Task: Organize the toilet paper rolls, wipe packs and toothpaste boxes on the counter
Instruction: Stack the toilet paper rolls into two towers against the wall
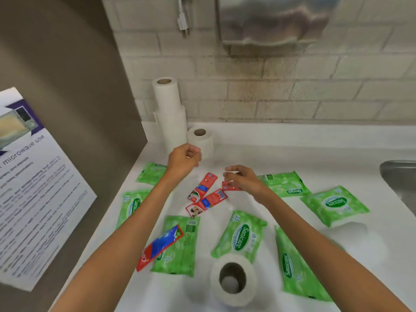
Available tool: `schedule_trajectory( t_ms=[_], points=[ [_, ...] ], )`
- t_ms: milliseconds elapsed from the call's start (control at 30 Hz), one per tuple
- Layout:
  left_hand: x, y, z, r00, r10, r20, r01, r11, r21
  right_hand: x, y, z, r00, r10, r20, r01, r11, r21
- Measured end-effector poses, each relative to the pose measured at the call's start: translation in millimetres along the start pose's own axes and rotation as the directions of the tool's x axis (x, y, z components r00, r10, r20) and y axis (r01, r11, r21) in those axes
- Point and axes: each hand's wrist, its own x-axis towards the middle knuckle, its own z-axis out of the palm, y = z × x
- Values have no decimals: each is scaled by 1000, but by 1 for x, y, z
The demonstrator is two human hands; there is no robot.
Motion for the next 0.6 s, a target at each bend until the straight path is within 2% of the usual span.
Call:
schedule_trajectory(
  t_ms=[133,367,600],
  points=[
    [-36,-20,21,985,-133,114,128,991,46,-32,10,-2,996,46,75,-38,994,-101],
    [-92,-39,41,952,-205,227,188,978,94,-78,21,-6,980,66,186,-24,975,-222],
    [-134,-39,43,950,-244,196,236,970,62,-115,38,-6,937,66,343,50,946,-319]
  ],
)
